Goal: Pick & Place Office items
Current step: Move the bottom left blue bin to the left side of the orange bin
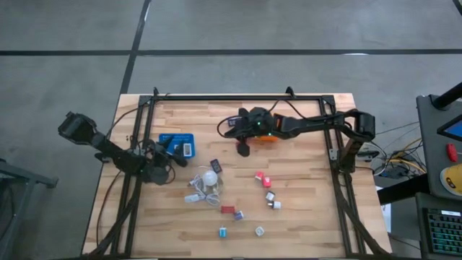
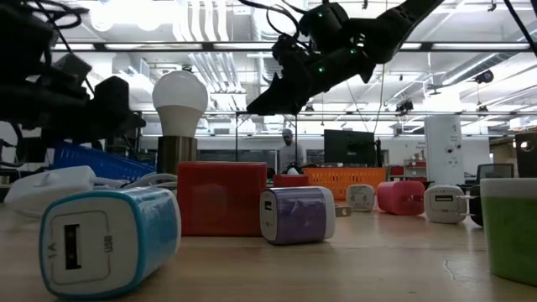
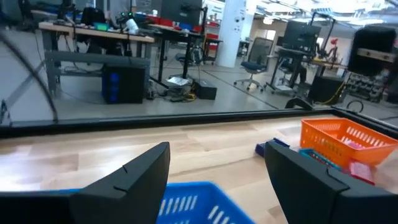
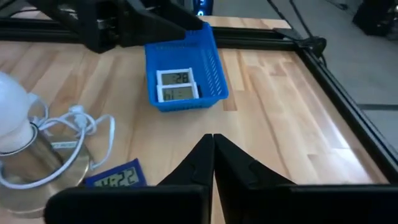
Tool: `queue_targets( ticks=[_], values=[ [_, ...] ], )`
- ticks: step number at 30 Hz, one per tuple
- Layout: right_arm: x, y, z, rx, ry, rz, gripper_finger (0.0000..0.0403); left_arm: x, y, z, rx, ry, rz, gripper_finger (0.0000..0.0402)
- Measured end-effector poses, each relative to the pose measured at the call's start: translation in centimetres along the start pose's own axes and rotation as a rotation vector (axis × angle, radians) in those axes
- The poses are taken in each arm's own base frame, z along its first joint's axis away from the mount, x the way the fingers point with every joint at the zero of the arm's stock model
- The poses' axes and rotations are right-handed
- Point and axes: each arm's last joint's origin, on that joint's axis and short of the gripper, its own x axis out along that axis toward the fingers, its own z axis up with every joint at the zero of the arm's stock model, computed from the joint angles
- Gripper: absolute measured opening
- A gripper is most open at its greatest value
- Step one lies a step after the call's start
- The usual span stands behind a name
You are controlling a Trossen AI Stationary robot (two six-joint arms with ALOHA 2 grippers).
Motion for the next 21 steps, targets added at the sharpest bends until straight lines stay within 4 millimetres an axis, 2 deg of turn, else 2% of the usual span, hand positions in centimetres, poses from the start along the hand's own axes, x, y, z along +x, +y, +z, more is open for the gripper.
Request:
queue_targets(
  ticks=[4, 8, 14, 18, 21],
  values=[
    [0.0, 0.4, 0.1, -0.023, -0.015, 0.076, 0.0008, 0.0, -1.4, 0.9, 0.046, -0.001, -0.007, 0.0257],
    [0.2, 0.4, 0.6, -0.044, -0.037, 0.122, 0.0008, 0.3, -1.6, 1.1, 0.046, -0.004, 0.009, 0.0250],
    [1.3, -2.1, -0.5, 0.014, -0.020, 0.219, 0.0008, 0.8, -0.3, 0.2, -0.017, 0.029, 0.009, 0.0248],
    [3.2, -3.7, -1.7, 0.055, 0.004, 0.279, 0.0008, 1.0, 0.6, -0.3, -0.069, 0.036, 0.024, 0.0248],
    [5.0, -5.2, -1.5, 0.096, -0.017, 0.338, 0.0008, 1.1, 0.9, -0.5, -0.092, 0.035, 0.037, 0.0248]
  ],
)
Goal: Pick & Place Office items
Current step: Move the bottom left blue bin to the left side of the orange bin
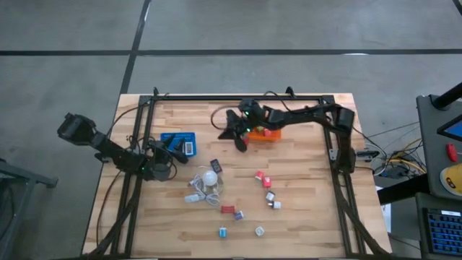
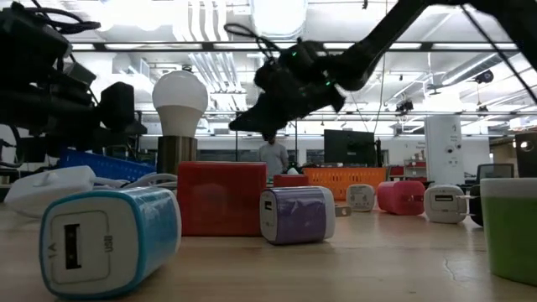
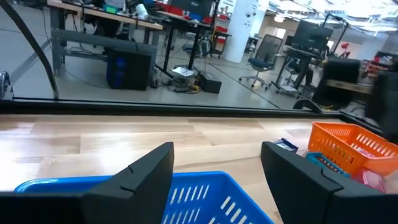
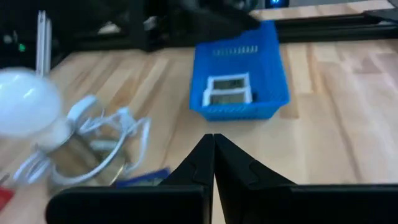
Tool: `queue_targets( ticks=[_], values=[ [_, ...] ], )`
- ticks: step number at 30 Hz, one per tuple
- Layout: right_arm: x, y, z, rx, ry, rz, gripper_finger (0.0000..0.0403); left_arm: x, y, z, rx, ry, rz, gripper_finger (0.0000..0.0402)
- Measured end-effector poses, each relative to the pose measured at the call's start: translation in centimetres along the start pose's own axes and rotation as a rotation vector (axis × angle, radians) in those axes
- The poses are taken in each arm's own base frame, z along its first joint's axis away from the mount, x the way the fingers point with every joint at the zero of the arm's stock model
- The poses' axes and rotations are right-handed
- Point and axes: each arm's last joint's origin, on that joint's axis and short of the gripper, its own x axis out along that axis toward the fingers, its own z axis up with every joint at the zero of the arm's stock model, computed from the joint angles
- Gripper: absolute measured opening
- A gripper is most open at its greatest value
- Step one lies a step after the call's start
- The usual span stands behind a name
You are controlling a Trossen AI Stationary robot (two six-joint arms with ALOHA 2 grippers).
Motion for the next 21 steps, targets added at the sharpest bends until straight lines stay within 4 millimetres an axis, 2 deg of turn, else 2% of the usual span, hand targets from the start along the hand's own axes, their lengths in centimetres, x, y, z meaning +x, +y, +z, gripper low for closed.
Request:
queue_targets(
  ticks=[4, 9, 17, 21],
  values=[
    [2.3, -1.9, 1.0, 0.025, -0.016, 0.027, 0.0008, 0.1, 0.0, -0.1, 0.008, 0.002, 0.004, 0.0248],
    [5.1, -2.1, 3.2, 0.049, -0.015, 0.089, 0.0007, 0.2, 0.3, -0.4, 0.018, -0.004, 0.020, 0.0248],
    [8.0, -1.9, 5.7, 0.051, 0.092, 0.112, 0.0007, 0.3, 0.6, -0.6, -0.007, -0.012, 0.036, 0.0248],
    [8.5, -3.1, 6.0, 0.058, 0.170, 0.103, 0.0007, 0.3, 0.5, -0.5, -0.012, -0.013, 0.036, 0.0248]
  ],
)
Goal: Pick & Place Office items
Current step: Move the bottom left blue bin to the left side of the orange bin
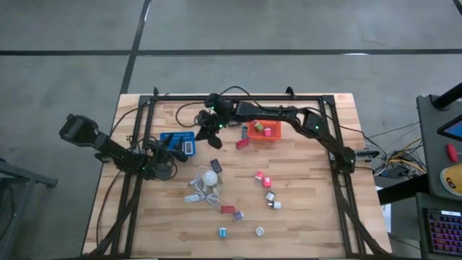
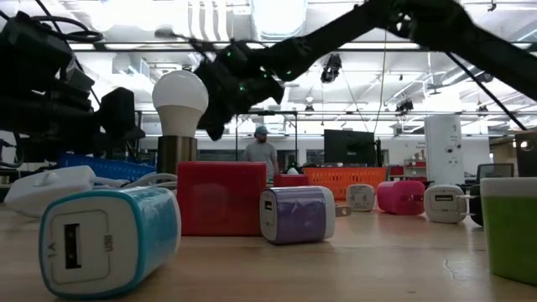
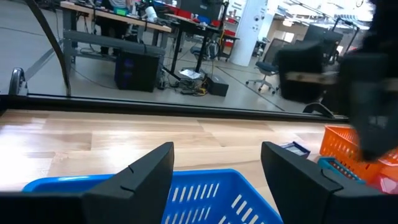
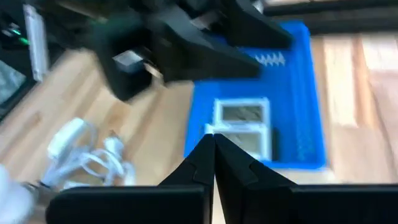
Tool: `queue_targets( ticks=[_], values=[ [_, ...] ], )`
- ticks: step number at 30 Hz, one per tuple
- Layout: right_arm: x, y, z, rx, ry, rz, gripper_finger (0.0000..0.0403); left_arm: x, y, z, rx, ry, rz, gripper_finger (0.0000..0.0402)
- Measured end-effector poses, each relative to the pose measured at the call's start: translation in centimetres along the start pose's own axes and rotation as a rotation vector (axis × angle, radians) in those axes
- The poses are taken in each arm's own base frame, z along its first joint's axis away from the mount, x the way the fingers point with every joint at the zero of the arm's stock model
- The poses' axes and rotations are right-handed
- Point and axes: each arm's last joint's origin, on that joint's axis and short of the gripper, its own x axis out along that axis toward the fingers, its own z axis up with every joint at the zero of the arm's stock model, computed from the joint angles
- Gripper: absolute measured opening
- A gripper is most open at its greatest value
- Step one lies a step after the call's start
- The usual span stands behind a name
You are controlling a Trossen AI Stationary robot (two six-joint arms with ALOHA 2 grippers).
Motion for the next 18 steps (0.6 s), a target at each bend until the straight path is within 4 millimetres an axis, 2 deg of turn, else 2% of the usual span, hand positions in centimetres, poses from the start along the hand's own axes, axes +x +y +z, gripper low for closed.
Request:
queue_targets(
  ticks=[3, 9, 18],
  values=[
    [0.4, -1.1, -0.1, 0.025, 0.029, 0.016, 0.0007, 0.0, -0.2, 0.1, -0.006, -0.001, -0.001, 0.0248],
    [1.7, -1.7, -0.1, 0.032, 0.061, 0.044, 0.0007, 0.0, -0.3, 0.1, 0.008, -0.005, 0.003, 0.0248],
    [2.5, -2.3, -0.6, 0.051, 0.092, 0.050, 0.0007, 0.0, -0.2, 0.1, 0.010, -0.011, 0.008, 0.0248]
  ],
)
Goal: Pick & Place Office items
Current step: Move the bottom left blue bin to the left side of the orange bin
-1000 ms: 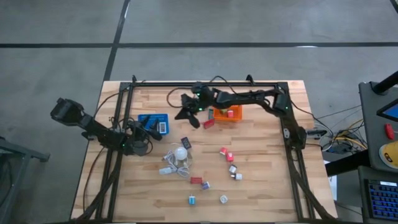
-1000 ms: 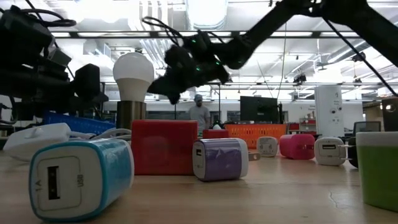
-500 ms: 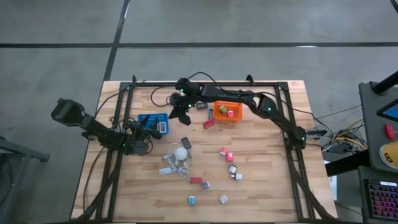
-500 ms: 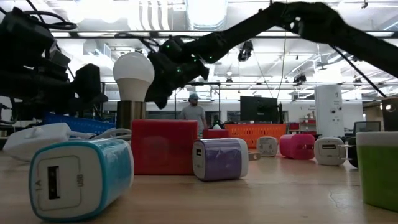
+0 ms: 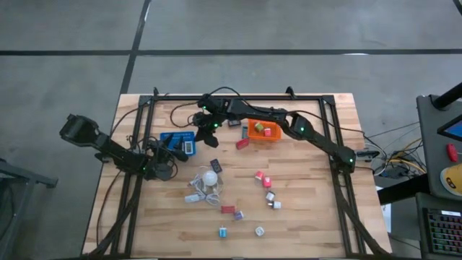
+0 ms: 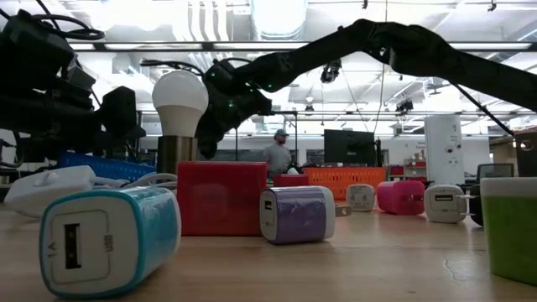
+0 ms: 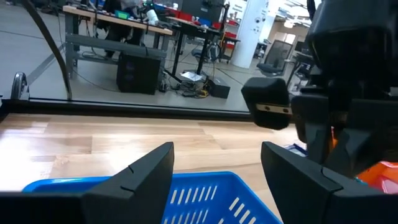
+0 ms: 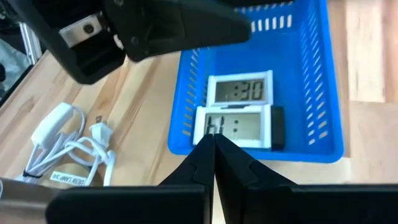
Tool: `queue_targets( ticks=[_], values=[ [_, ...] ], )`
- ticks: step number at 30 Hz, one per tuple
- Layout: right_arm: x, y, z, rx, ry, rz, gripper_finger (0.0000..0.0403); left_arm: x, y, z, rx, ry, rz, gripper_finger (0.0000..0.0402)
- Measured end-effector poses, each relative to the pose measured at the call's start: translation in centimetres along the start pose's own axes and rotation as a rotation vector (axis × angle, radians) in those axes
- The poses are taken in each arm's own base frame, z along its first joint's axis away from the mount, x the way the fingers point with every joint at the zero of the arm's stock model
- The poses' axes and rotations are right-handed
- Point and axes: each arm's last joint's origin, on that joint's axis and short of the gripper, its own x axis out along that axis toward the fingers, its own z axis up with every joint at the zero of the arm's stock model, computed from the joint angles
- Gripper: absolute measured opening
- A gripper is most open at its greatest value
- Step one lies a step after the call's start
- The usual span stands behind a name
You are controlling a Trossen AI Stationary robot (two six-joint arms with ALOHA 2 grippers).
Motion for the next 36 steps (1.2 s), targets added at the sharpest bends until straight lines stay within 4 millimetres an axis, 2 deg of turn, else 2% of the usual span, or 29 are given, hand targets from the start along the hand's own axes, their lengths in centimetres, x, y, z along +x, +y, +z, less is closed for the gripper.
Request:
queue_targets(
  ticks=[11, 15, 19, 24, 27, 31, 36],
  values=[
    [0.4, 1.1, 0.2, -0.040, 0.023, 0.003, 0.0008, 0.0, -1.1, 0.4, 0.009, 0.003, -0.008, 0.0248],
    [-0.2, 1.4, 0.7, -0.070, 0.058, -0.132, 0.0008, 0.1, -1.1, 0.3, 0.020, 0.008, -0.010, 0.0248],
    [-2.3, 2.5, 2.7, -0.105, 0.052, -0.321, 0.0008, 0.1, -1.0, -0.1, 0.033, 0.028, -0.019, 0.0248],
    [-6.7, 3.5, 5.0, -0.114, 0.046, -0.573, 0.0008, 0.2, -0.9, -1.1, 0.022, 0.080, -0.037, 0.0248],
    [-9.2, 4.1, 6.0, -0.111, 0.031, -0.599, 0.0008, 0.4, -1.3, -1.6, 0.020, 0.101, -0.047, 0.0248],
    [-11.9, 4.9, 6.9, -0.108, 0.010, -0.609, 0.0008, 0.9, -2.9, -1.9, 0.057, 0.133, -0.084, 0.0248],
    [-13.4, 4.2, 6.2, -0.060, 0.043, -0.563, 0.0008, 2.7, -5.2, -2.2, 0.108, 0.167, -0.143, 0.0248]
  ],
)
